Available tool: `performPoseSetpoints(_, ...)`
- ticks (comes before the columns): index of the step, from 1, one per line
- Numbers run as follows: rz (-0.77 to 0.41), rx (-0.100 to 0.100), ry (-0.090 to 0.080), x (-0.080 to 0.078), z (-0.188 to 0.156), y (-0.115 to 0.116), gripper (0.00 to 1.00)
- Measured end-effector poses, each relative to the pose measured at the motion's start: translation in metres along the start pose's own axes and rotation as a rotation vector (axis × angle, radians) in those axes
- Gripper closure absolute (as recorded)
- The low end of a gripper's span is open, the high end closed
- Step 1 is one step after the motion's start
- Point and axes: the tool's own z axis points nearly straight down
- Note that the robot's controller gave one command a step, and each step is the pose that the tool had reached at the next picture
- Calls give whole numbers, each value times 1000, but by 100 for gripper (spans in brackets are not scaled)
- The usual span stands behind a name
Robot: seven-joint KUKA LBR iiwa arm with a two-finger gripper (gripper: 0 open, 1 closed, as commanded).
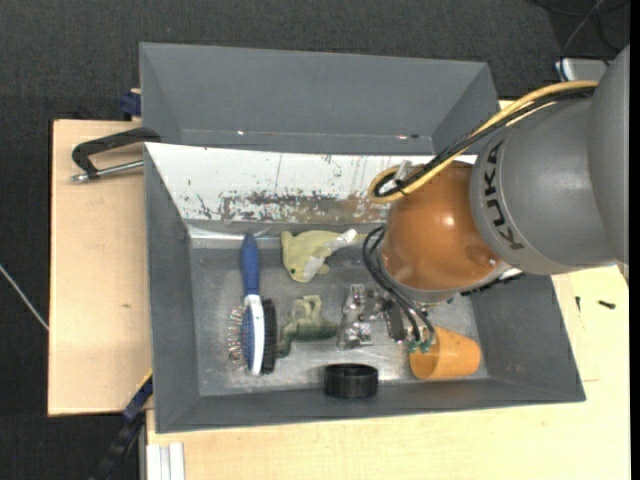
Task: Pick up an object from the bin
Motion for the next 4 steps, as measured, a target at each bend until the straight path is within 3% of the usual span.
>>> performPoseSetpoints(1, -86, 4, 1, -9, 24, 5, 100)
performPoseSetpoints(2, -211, 1, -11, -21, -102, 10, 100)
performPoseSetpoints(3, -210, 0, -1, -19, -97, 10, 0)
performPoseSetpoints(4, -257, 0, -5, -30, 29, 41, 0)
